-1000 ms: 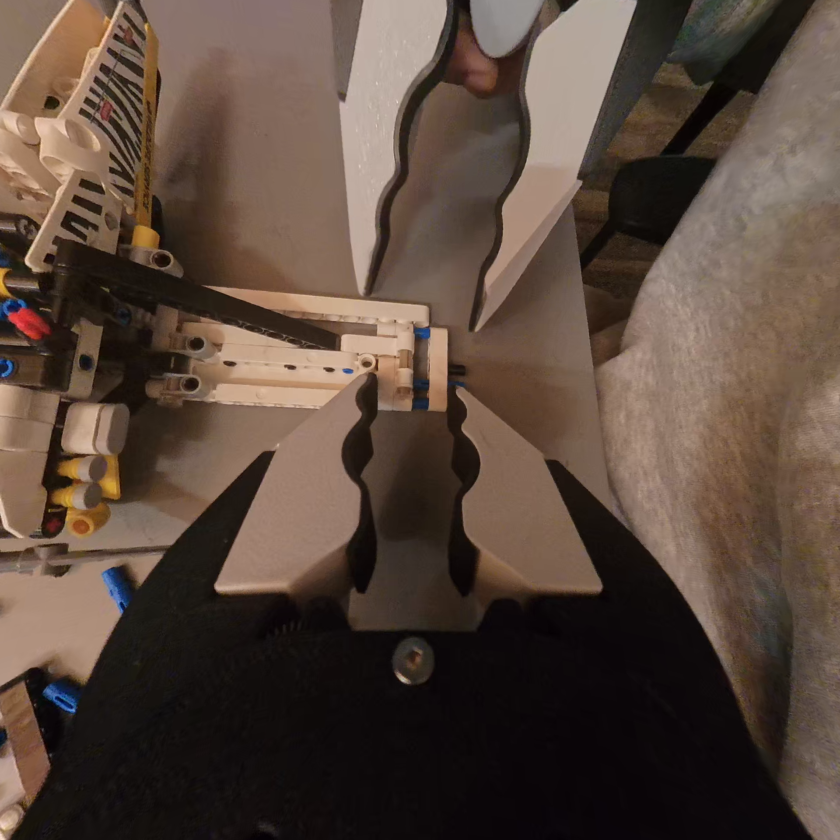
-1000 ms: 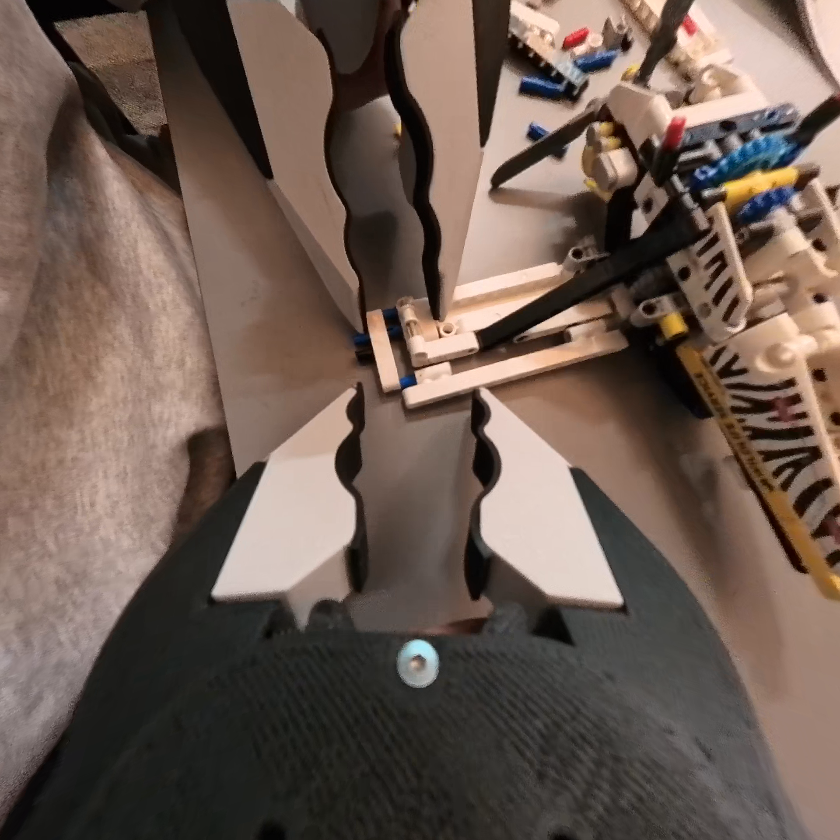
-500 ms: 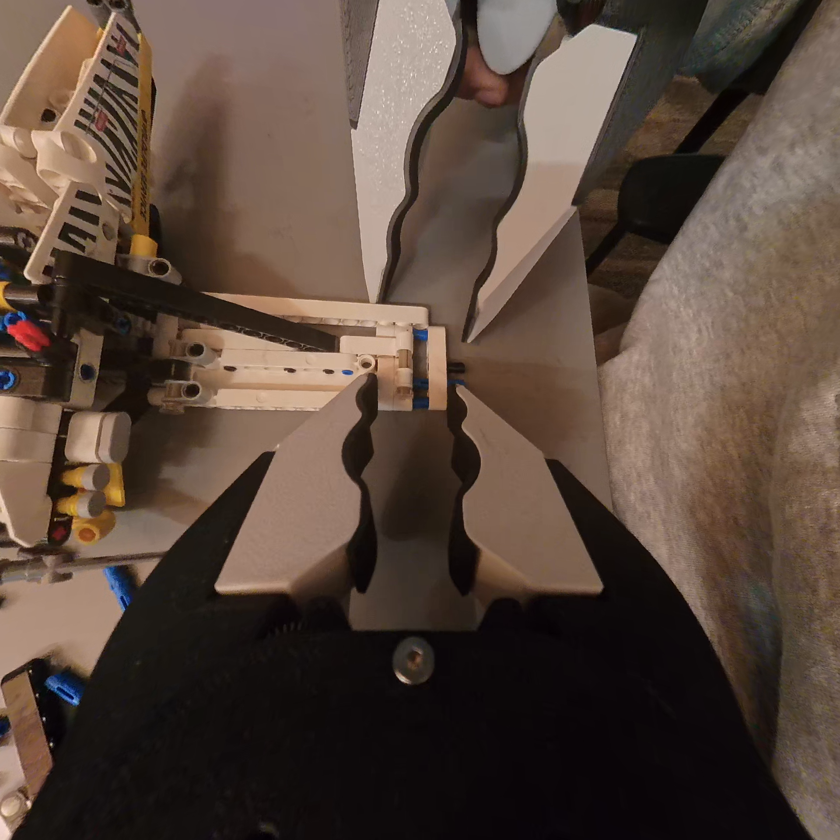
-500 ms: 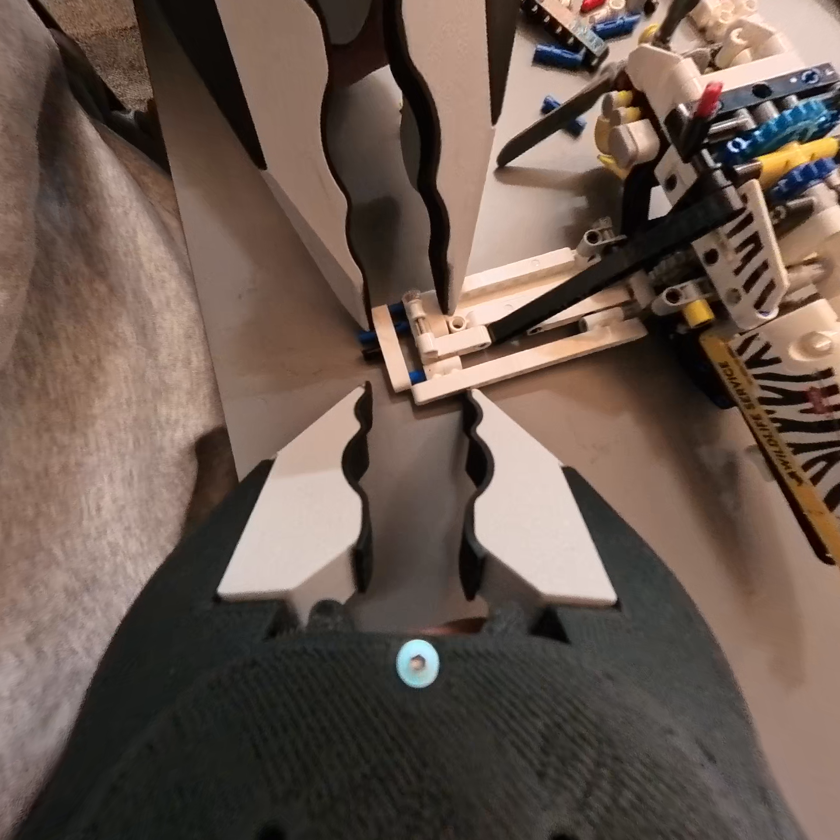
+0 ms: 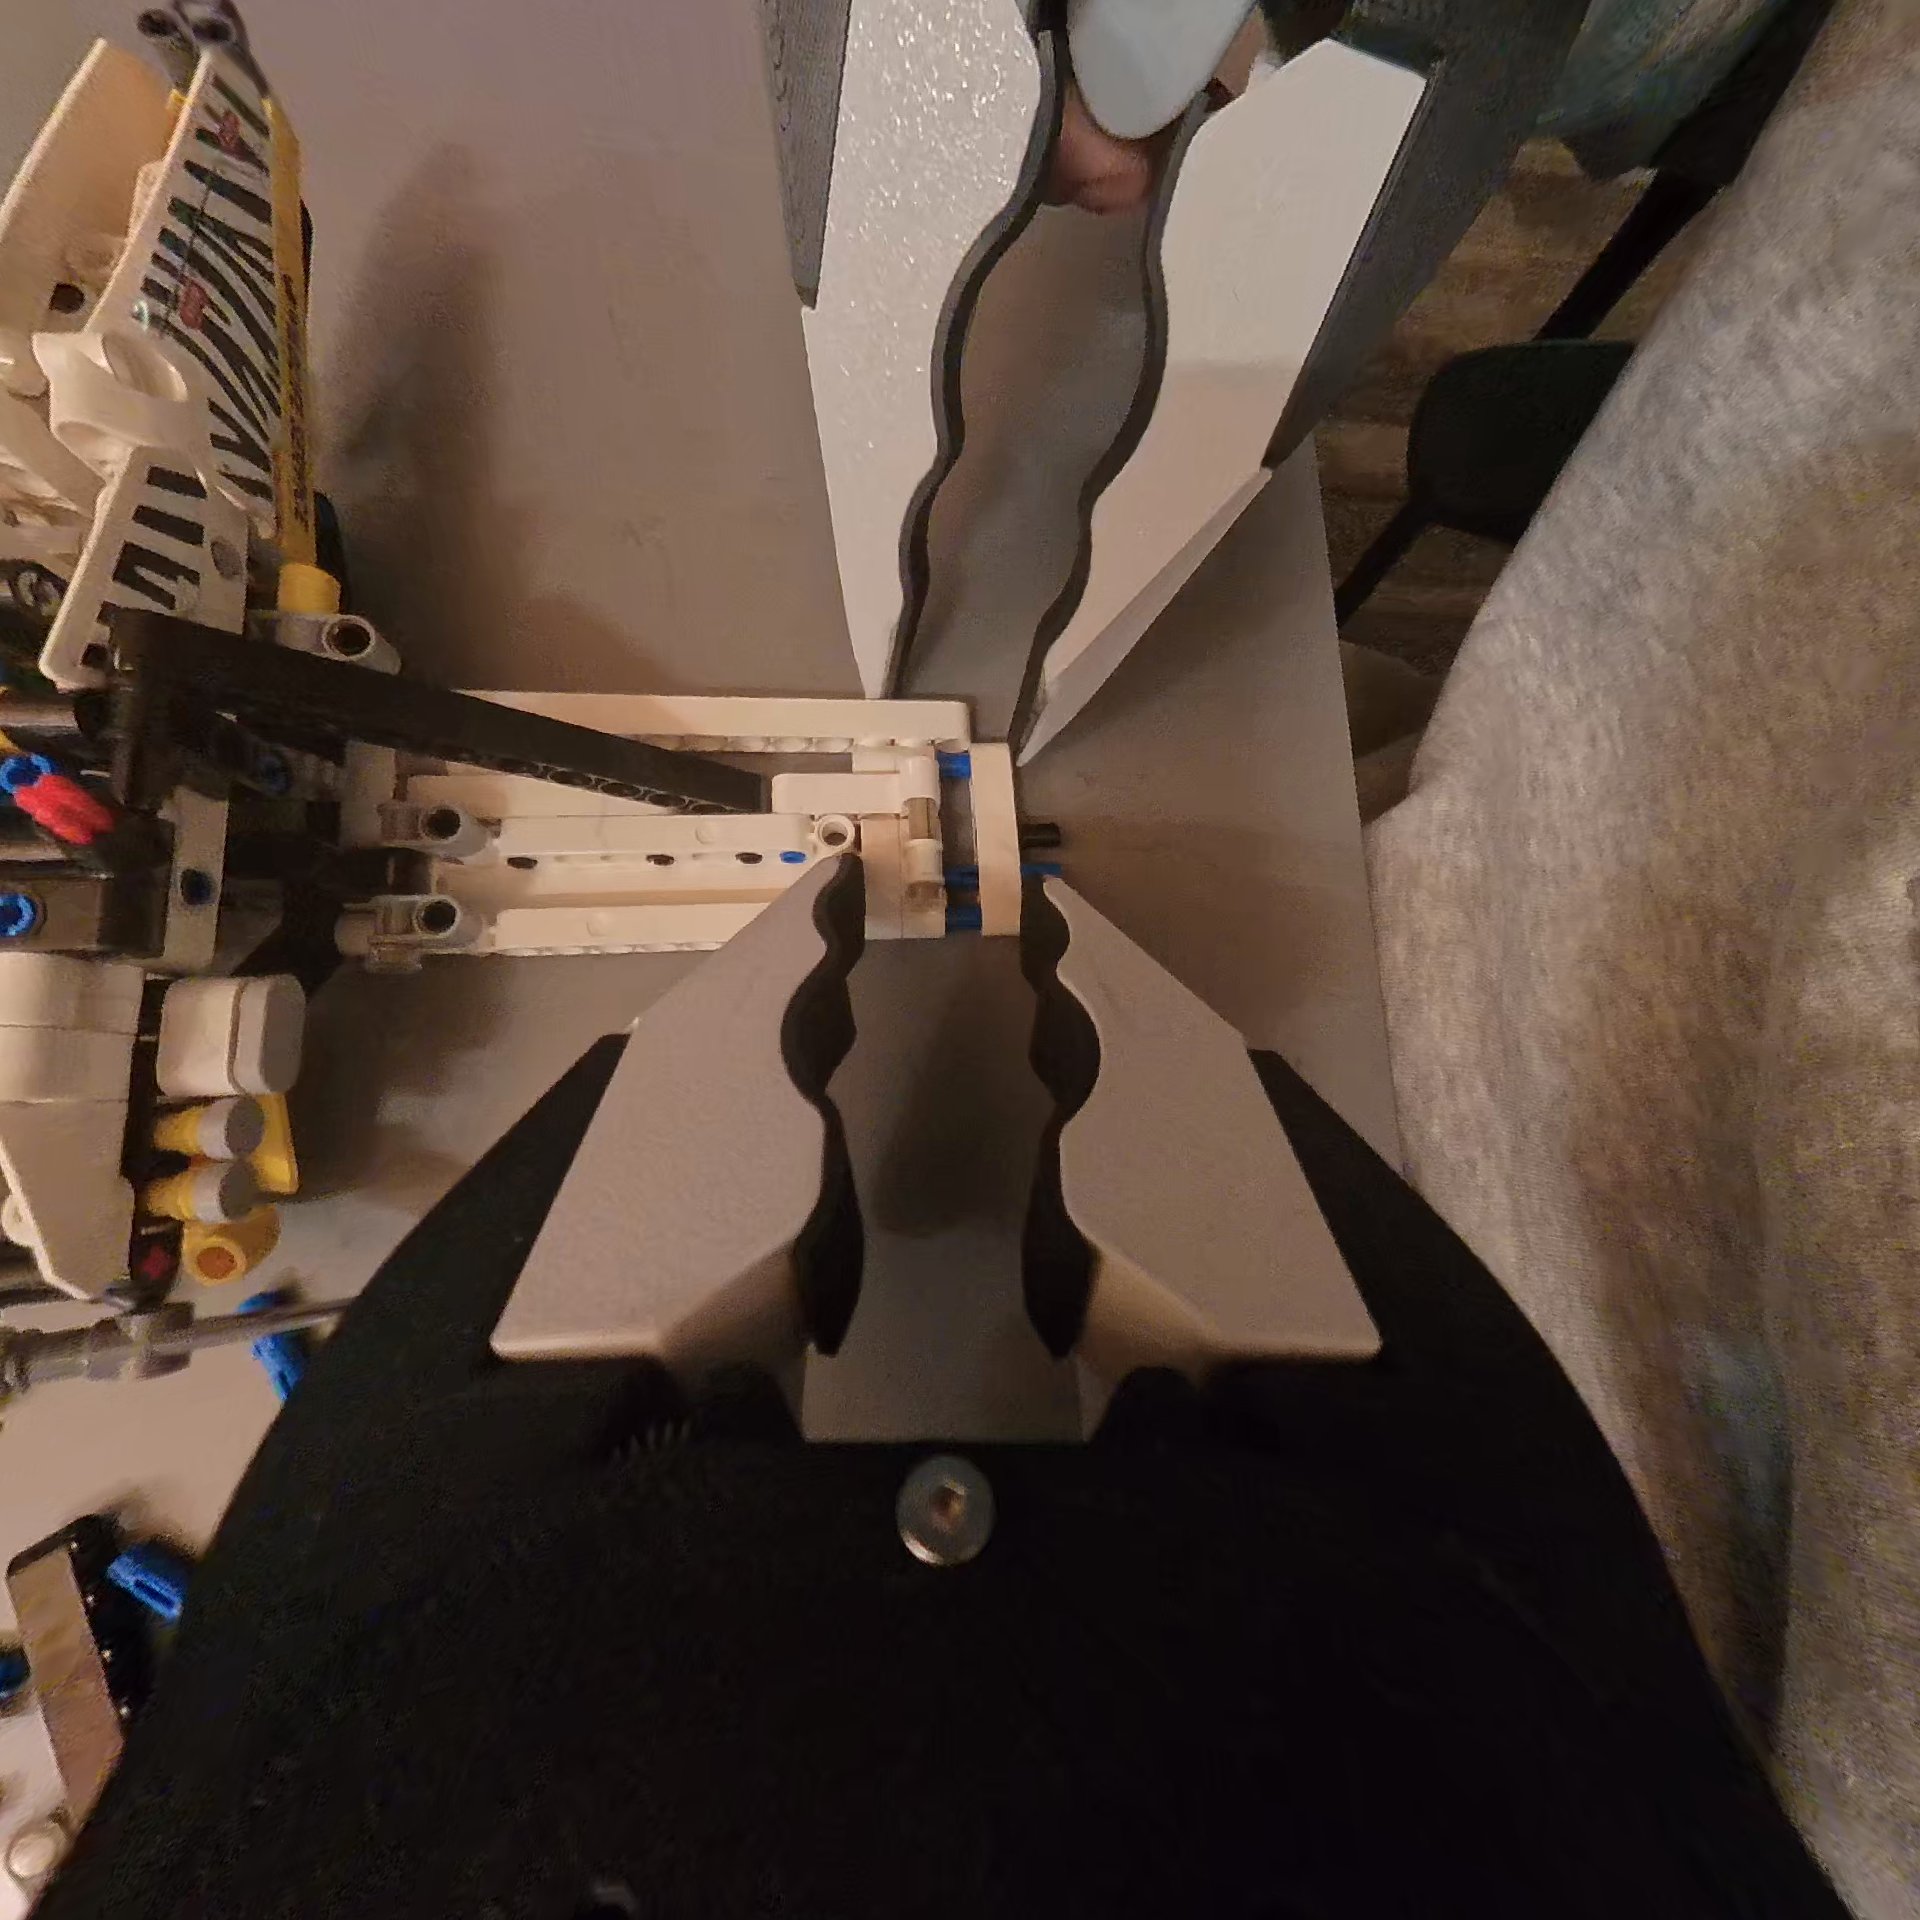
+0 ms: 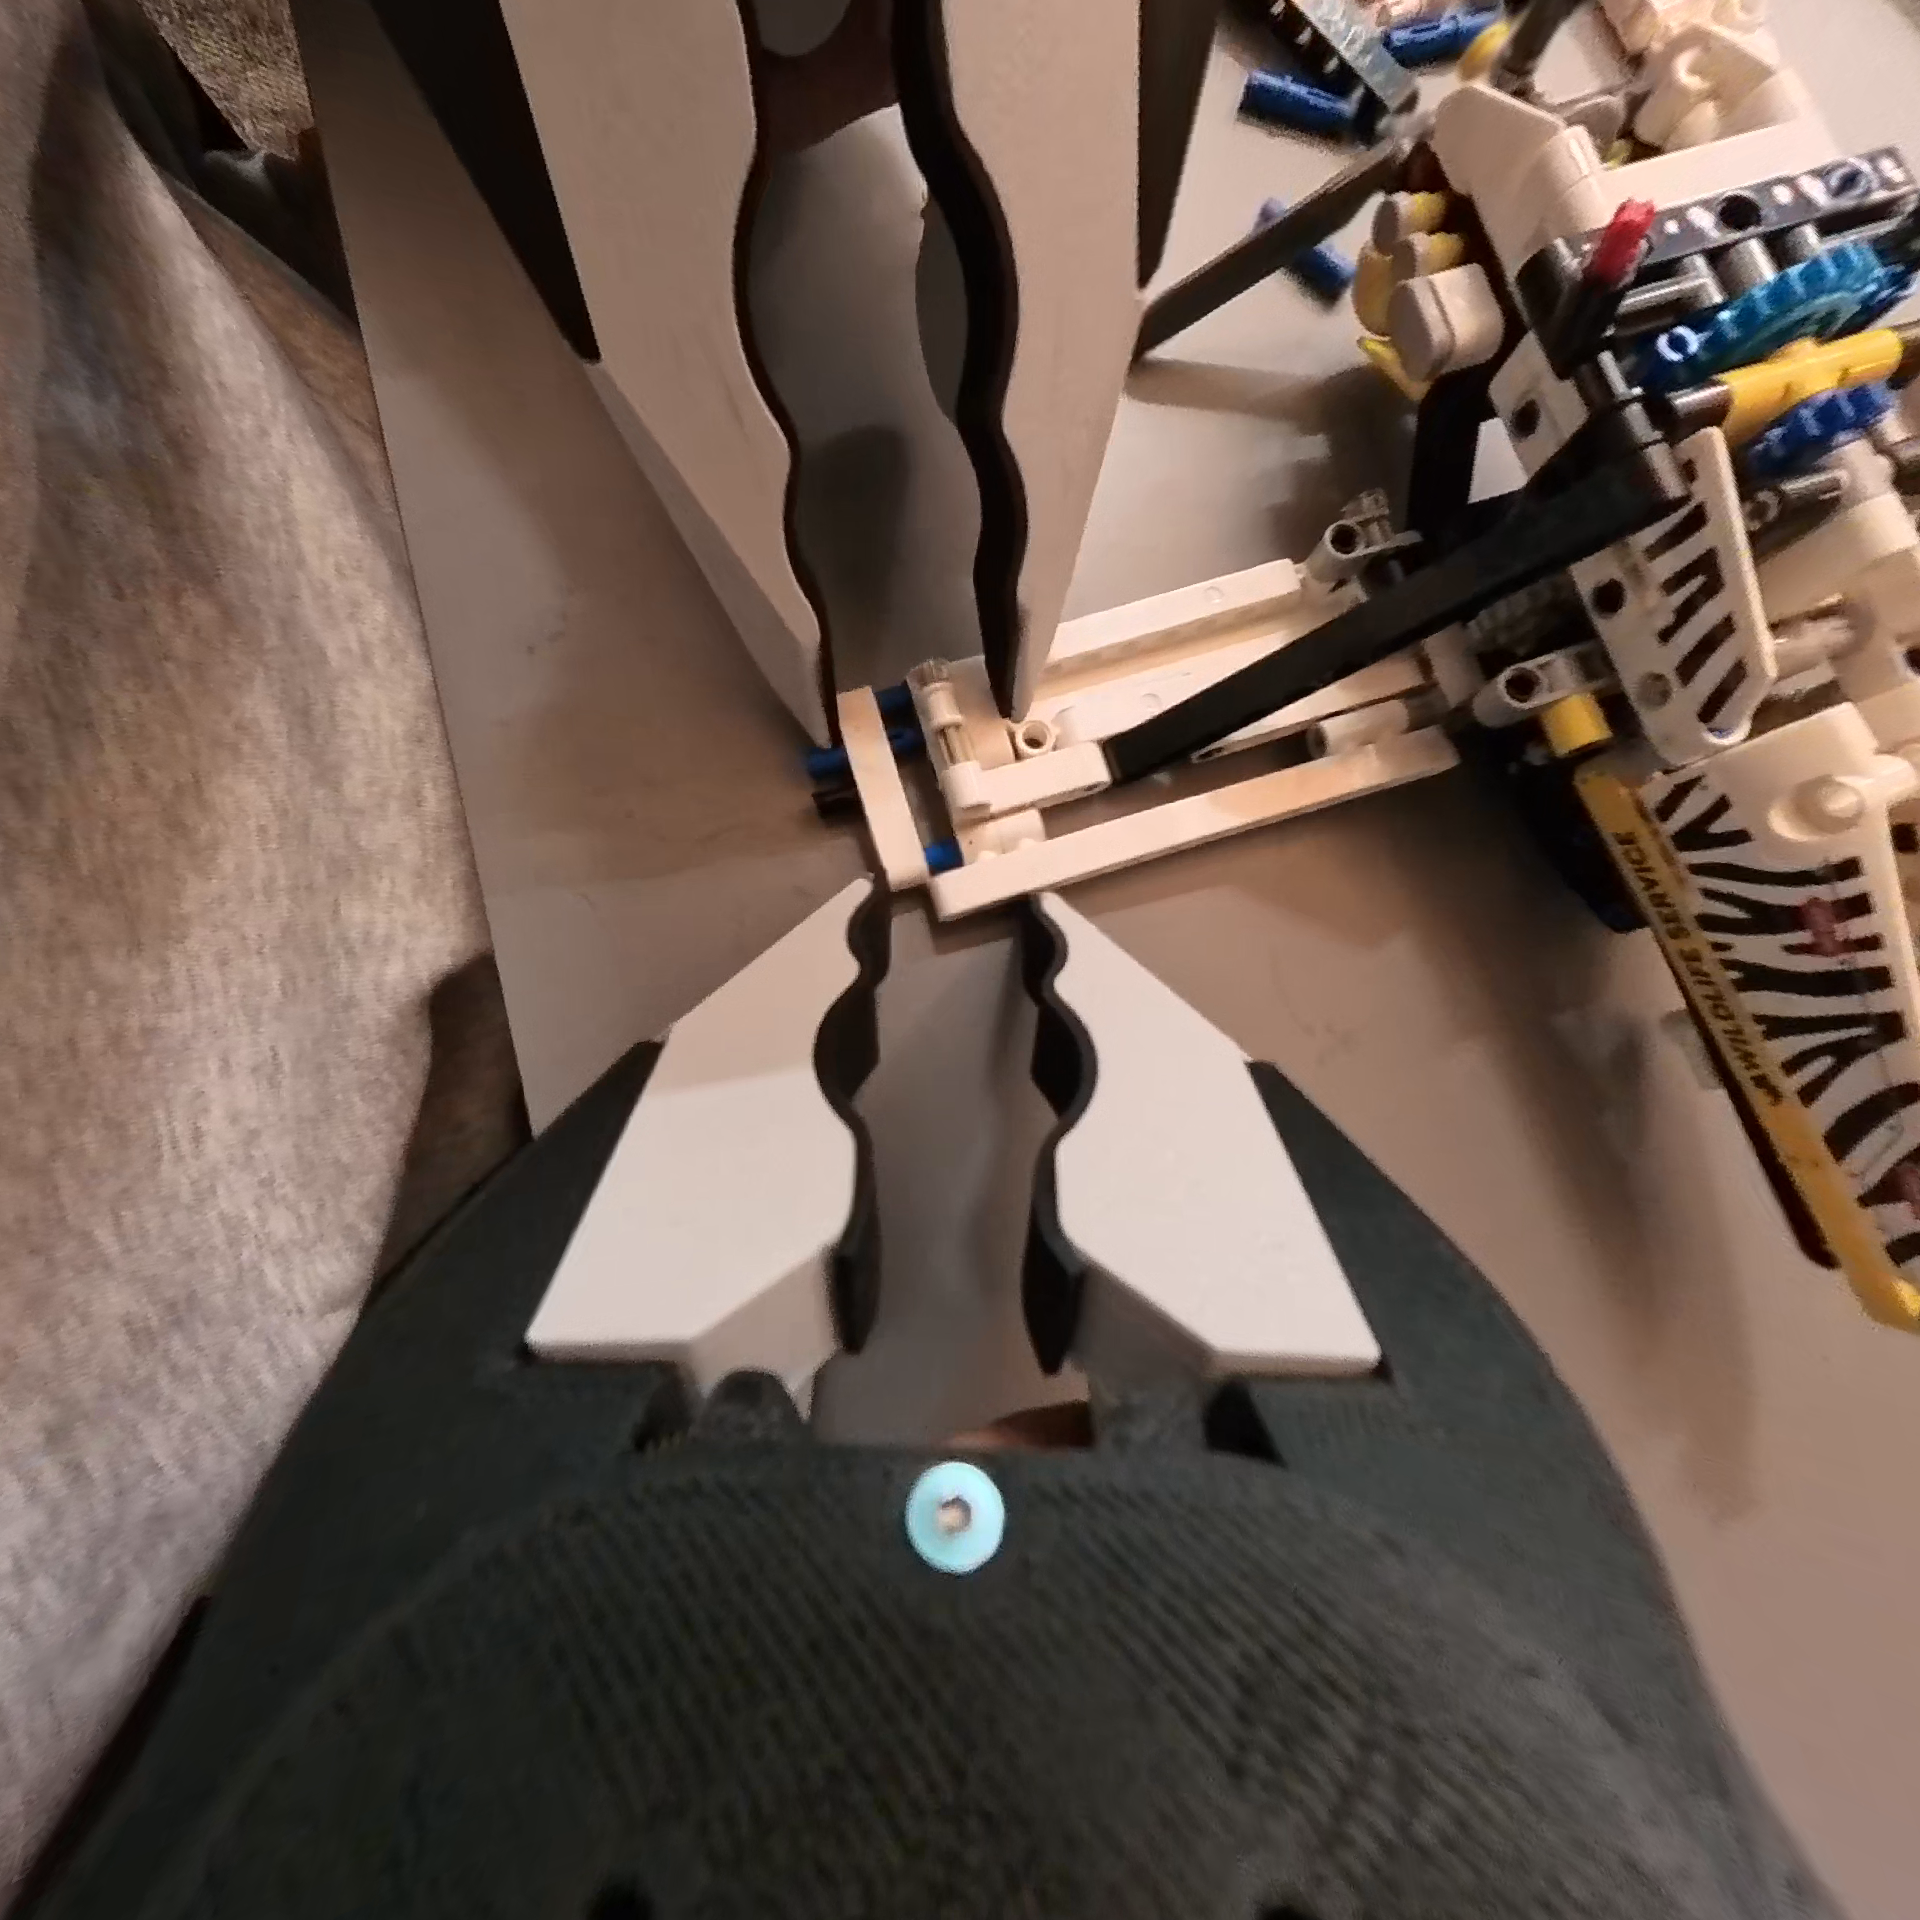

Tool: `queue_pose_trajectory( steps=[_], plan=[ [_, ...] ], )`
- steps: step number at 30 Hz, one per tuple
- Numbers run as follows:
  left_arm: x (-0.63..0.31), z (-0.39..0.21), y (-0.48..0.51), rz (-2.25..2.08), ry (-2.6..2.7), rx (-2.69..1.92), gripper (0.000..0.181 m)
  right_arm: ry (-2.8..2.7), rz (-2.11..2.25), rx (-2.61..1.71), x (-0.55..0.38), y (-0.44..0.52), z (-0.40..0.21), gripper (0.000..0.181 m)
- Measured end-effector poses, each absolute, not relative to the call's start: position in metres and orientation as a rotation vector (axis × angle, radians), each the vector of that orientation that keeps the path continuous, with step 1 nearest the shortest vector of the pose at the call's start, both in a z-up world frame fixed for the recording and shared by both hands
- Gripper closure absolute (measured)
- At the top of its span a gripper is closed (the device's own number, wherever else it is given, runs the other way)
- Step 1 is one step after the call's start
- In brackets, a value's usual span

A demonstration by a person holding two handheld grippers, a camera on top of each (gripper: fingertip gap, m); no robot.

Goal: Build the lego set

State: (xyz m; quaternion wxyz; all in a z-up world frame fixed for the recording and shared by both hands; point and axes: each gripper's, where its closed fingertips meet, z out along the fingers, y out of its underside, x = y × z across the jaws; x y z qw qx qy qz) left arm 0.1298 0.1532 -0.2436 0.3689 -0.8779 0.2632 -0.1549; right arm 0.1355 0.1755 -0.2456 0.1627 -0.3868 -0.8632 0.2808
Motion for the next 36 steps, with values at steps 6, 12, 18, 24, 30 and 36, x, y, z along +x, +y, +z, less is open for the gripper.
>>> queue_pose_trajectory(
  steps=[6,12,18,24,30,36],
  plan=[
    [0.129,-0.244,0.153,-0.41,0.691,-2.252,0.152,-2.487,0.775,-1.106,0.136,0.175,-0.245,0.159],
    [0.127,-0.243,0.153,-0.414,0.697,-2.25,0.152,-2.5,0.871,-1.143,0.132,0.176,-0.244,0.157],
    [0.126,-0.243,0.153,-0.408,0.697,-2.25,0.152,-2.513,0.852,-1.101,0.128,0.178,-0.243,0.15],
    [0.125,-0.243,0.152,-0.411,0.695,-2.251,0.151,-2.462,0.779,-1.002,0.124,0.18,-0.241,0.145],
    [0.124,-0.243,0.152,-0.411,0.695,-2.251,0.151,-2.401,0.704,-0.842,0.118,0.183,-0.236,0.126],
    [0.123,-0.243,0.151,-0.405,0.697,-2.251,0.151,-2.543,0.75,-0.761,0.119,0.176,-0.239,0.137]
  ],
)
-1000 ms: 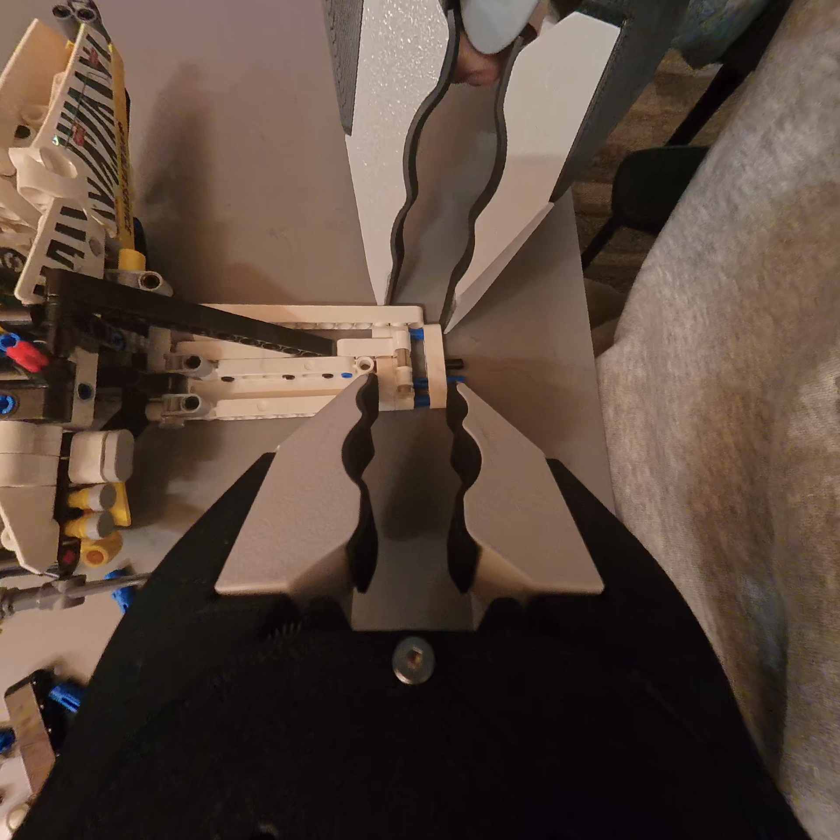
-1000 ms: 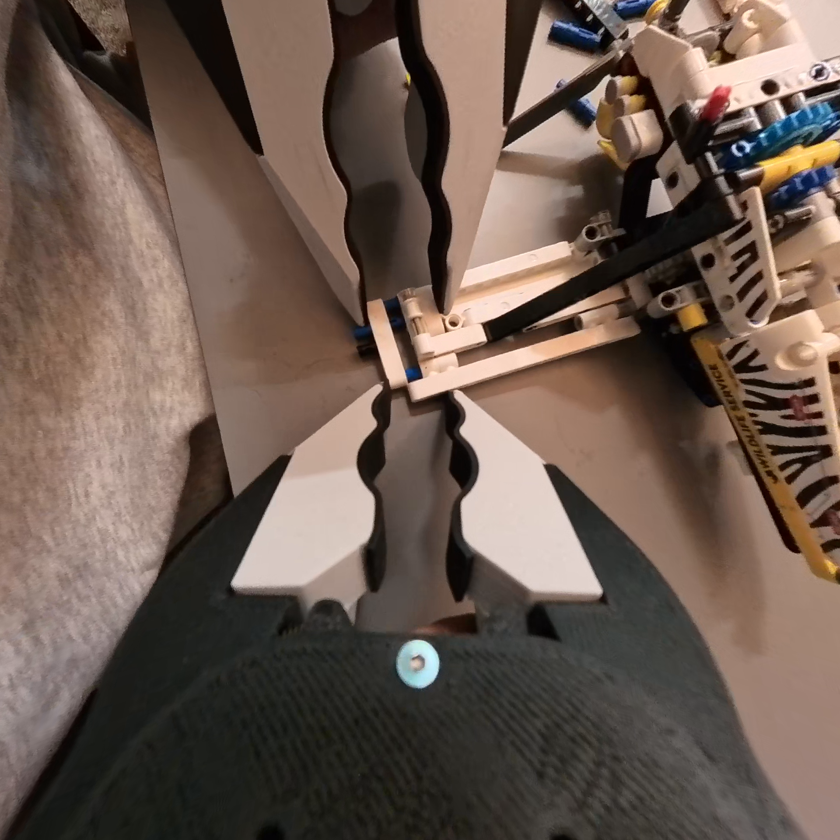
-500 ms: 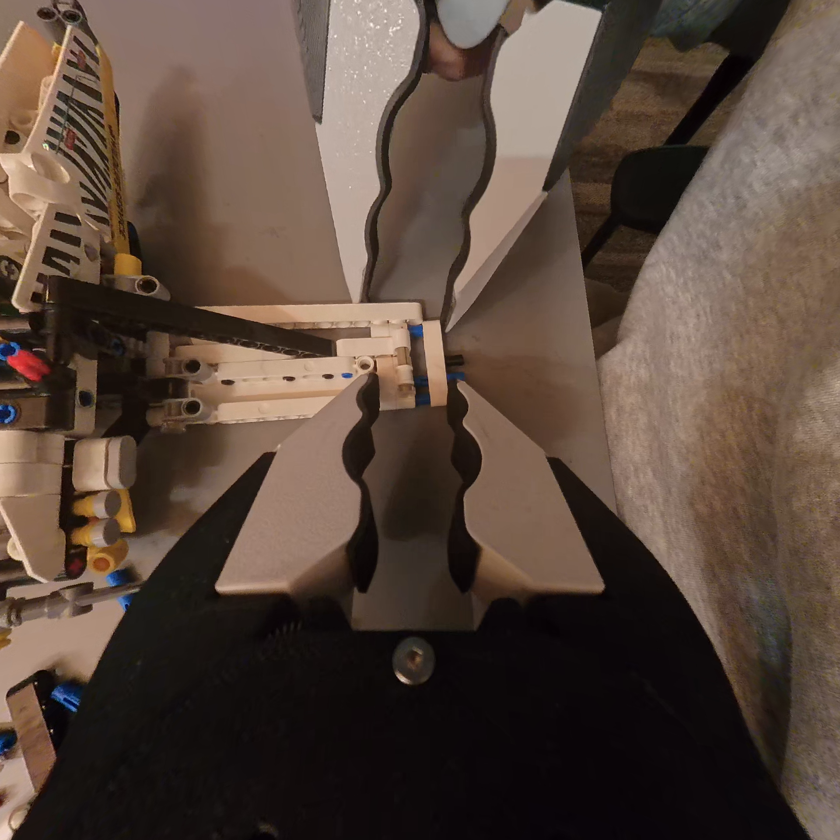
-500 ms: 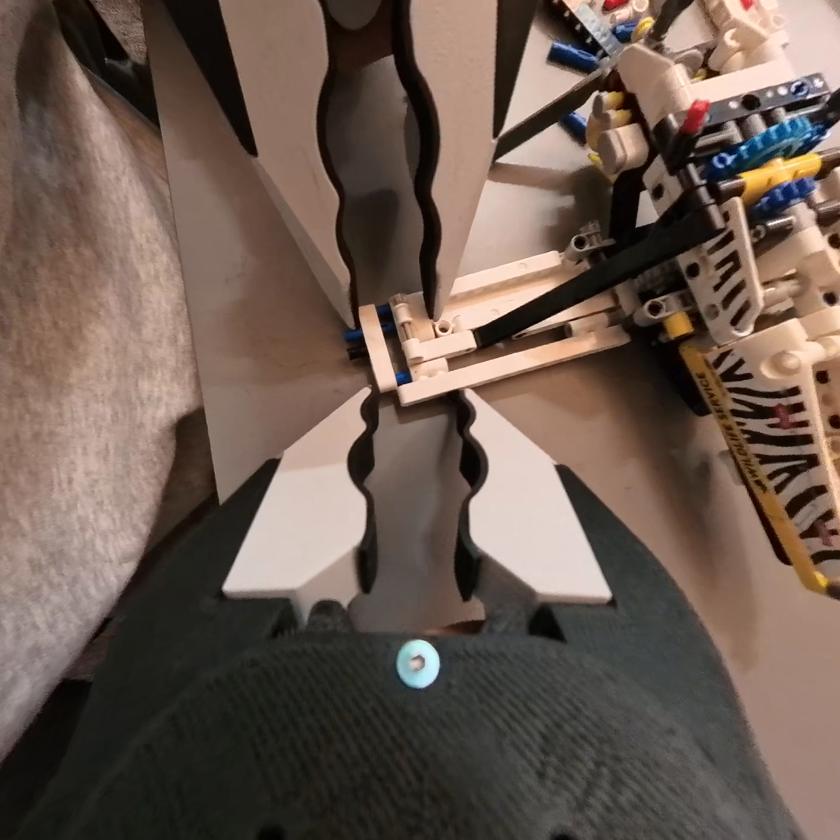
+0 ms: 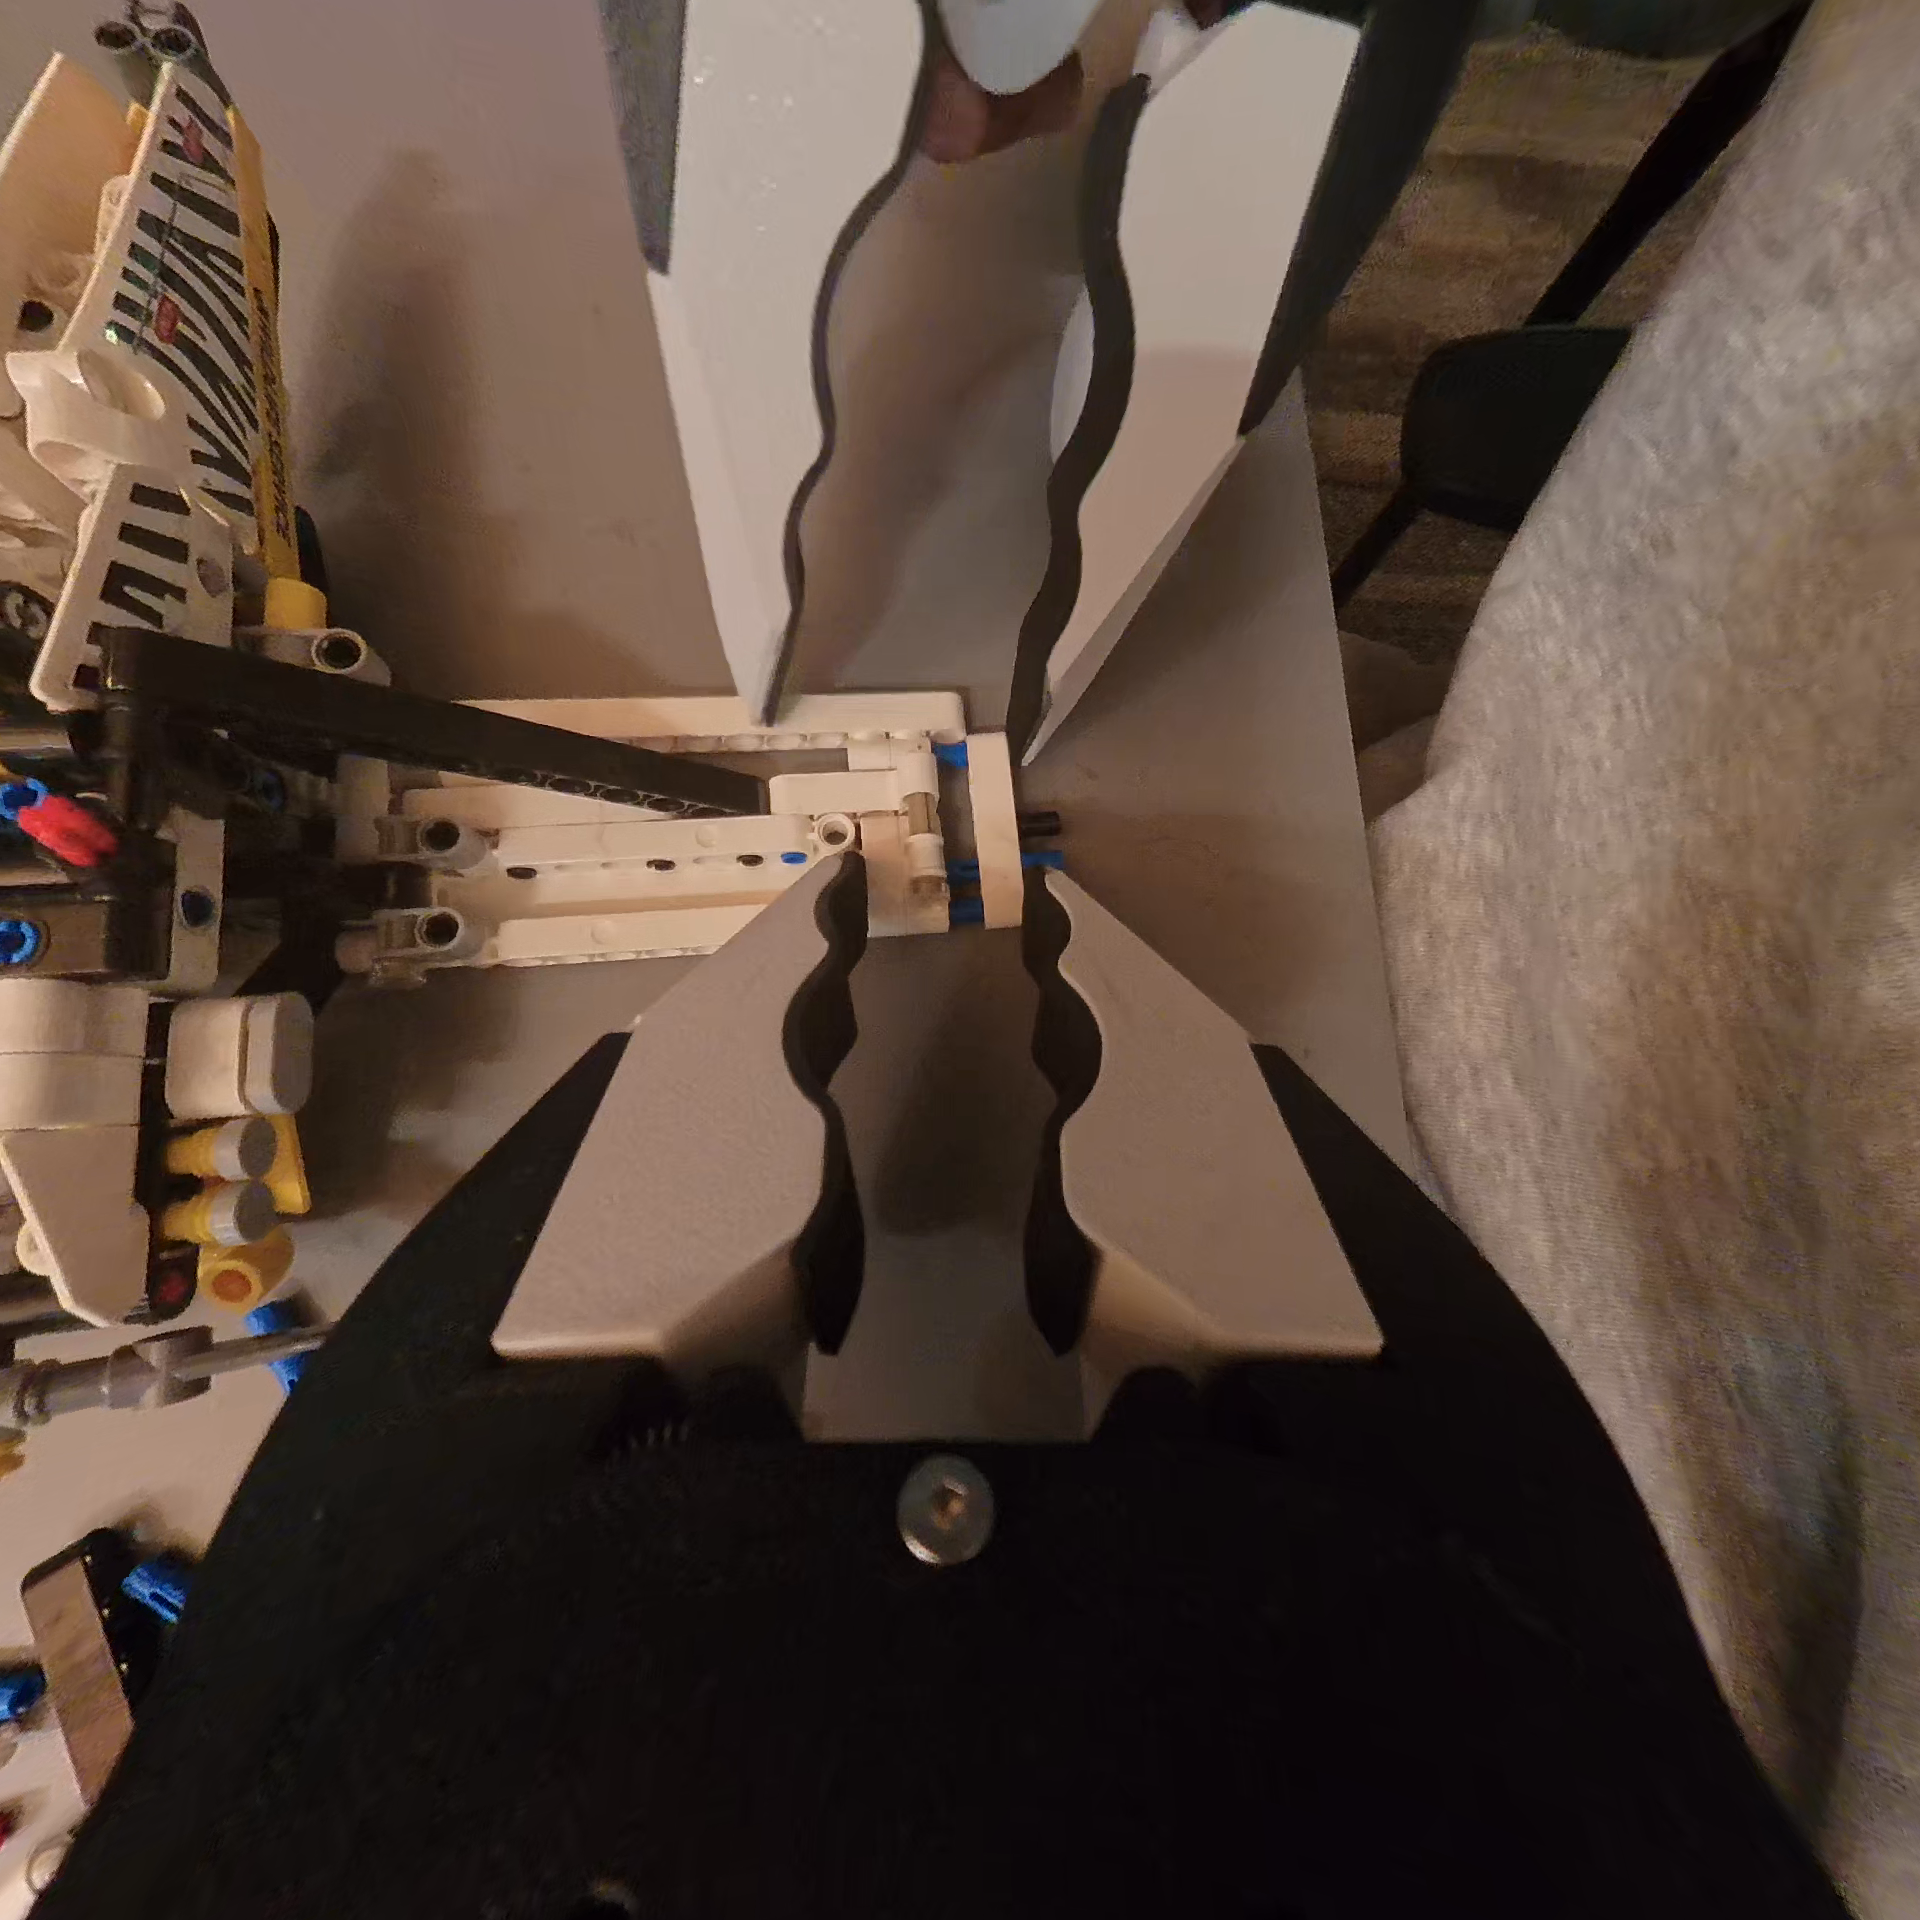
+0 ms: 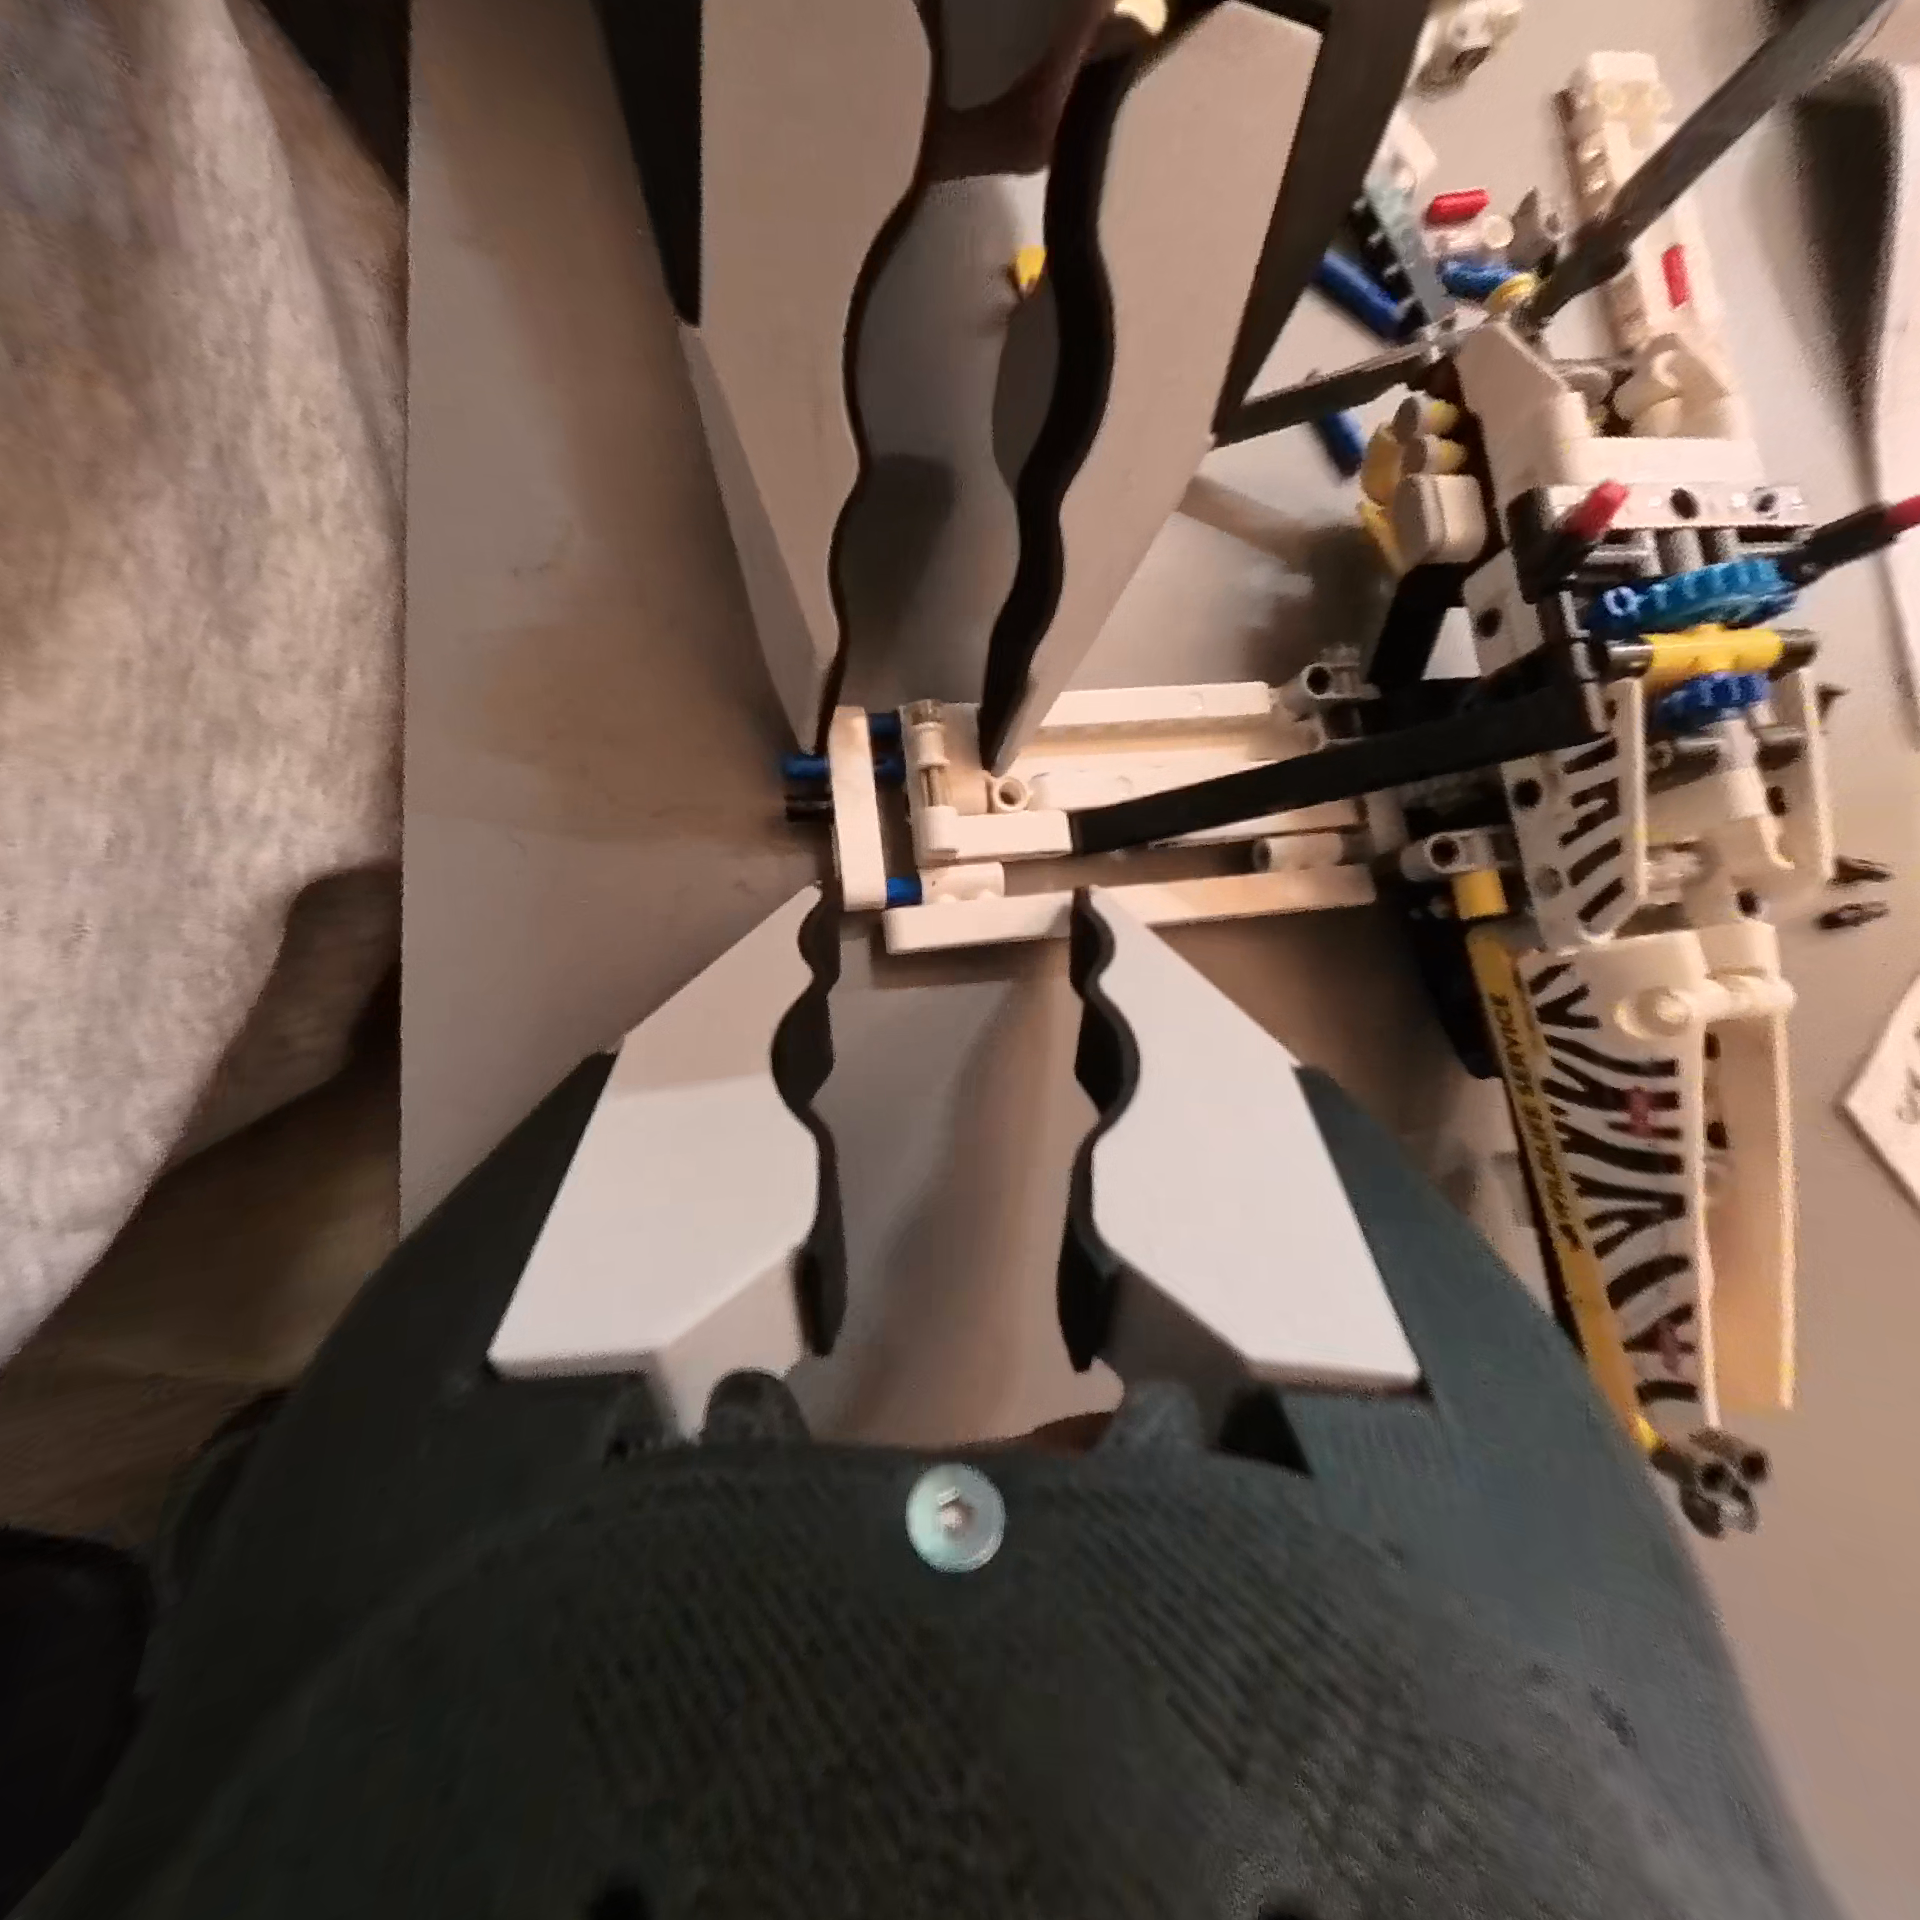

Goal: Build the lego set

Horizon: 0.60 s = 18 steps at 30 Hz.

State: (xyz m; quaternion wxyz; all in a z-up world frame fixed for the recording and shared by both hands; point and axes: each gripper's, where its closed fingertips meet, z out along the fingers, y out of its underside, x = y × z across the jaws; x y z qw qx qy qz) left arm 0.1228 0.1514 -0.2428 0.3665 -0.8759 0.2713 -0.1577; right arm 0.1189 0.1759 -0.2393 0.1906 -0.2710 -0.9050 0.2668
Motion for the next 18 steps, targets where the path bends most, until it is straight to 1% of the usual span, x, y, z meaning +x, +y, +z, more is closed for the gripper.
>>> queue_pose_trajectory(
  steps=[6,7,8,13,14,18],
  plan=[
    [0.122,-0.243,0.151,-0.399,0.697,-2.252,0.151,-2.625,0.776,-0.719,0.117,0.172,-0.24,0.135],
    [0.122,-0.243,0.151,-0.401,0.696,-2.251,0.151,-2.654,0.801,-0.727,0.12,0.168,-0.242,0.145],
    [0.122,-0.243,0.151,-0.404,0.694,-2.252,0.152,-2.666,0.824,-0.75,0.12,0.167,-0.242,0.15],
    [0.121,-0.243,0.151,-0.408,0.69,-2.253,0.151,-2.648,0.822,-0.815,0.118,0.166,-0.242,0.15],
    [0.121,-0.243,0.151,-0.41,0.689,-2.253,0.151,-2.615,0.806,-0.825,0.116,0.167,-0.24,0.148],
    [0.121,-0.243,0.151,-0.415,0.687,-2.254,0.151,-2.484,0.762,-0.974,0.11,0.181,-0.237,0.119]
  ],
)
